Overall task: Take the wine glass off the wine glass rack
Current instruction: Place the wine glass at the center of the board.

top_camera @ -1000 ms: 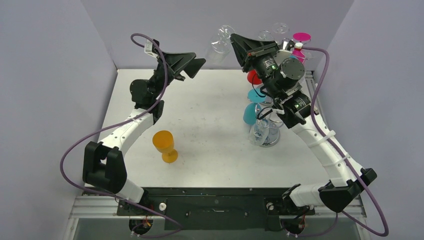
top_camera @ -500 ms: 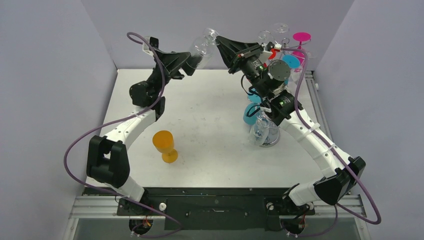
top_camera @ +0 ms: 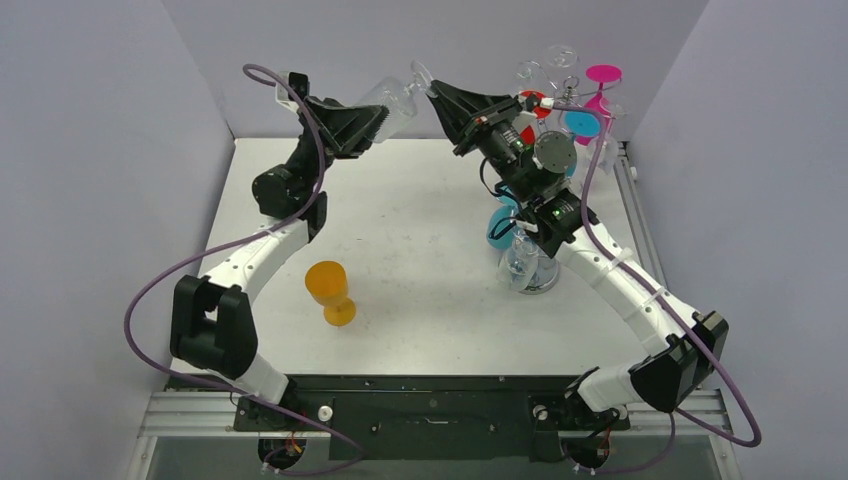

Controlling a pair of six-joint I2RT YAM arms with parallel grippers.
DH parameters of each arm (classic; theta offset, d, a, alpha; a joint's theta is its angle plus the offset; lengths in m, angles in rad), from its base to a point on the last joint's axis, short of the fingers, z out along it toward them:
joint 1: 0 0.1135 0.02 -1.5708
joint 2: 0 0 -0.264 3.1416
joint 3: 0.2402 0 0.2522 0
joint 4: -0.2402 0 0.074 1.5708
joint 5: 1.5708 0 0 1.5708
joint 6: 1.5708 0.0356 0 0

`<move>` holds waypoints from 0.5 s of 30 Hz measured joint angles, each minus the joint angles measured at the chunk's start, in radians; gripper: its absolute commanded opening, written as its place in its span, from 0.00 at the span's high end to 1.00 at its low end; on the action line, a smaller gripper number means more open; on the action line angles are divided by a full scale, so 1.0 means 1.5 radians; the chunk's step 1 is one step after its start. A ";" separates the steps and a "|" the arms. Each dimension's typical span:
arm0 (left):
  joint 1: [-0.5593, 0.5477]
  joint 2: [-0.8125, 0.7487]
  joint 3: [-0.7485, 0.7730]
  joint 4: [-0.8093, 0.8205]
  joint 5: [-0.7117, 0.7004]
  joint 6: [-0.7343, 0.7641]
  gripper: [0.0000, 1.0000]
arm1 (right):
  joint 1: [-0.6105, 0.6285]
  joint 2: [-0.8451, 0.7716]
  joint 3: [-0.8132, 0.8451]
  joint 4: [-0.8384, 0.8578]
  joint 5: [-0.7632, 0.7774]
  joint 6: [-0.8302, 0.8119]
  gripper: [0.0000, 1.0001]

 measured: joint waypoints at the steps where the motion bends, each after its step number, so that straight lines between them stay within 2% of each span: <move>1: 0.001 -0.001 0.000 -0.001 0.003 0.001 1.00 | 0.000 -0.003 -0.001 -0.001 0.000 -0.003 1.00; 2: 0.002 -0.003 0.000 -0.002 0.006 0.003 1.00 | 0.000 -0.007 -0.003 -0.003 0.000 -0.007 0.99; 3: 0.001 -0.006 0.000 -0.008 0.009 0.007 1.00 | 0.000 -0.012 -0.004 -0.010 0.001 -0.015 0.94; 5: 0.000 -0.014 0.000 -0.023 0.017 0.018 1.00 | 0.000 -0.025 -0.004 -0.034 0.001 -0.040 0.61; 6: 0.000 -0.021 0.000 -0.038 0.023 0.026 1.00 | 0.000 -0.033 -0.004 -0.050 0.001 -0.058 0.53; 7: 0.001 -0.030 -0.001 -0.057 0.028 0.038 1.00 | -0.001 -0.041 -0.004 -0.069 0.003 -0.080 0.40; 9: 0.005 -0.050 -0.002 -0.104 0.038 0.066 1.00 | -0.006 -0.062 -0.003 -0.110 0.005 -0.135 0.28; 11: 0.014 -0.072 -0.005 -0.155 0.045 0.094 1.00 | -0.013 -0.082 -0.003 -0.150 0.008 -0.178 0.23; 15: 0.044 -0.114 -0.005 -0.275 0.062 0.159 1.00 | -0.050 -0.125 -0.003 -0.232 0.021 -0.260 0.19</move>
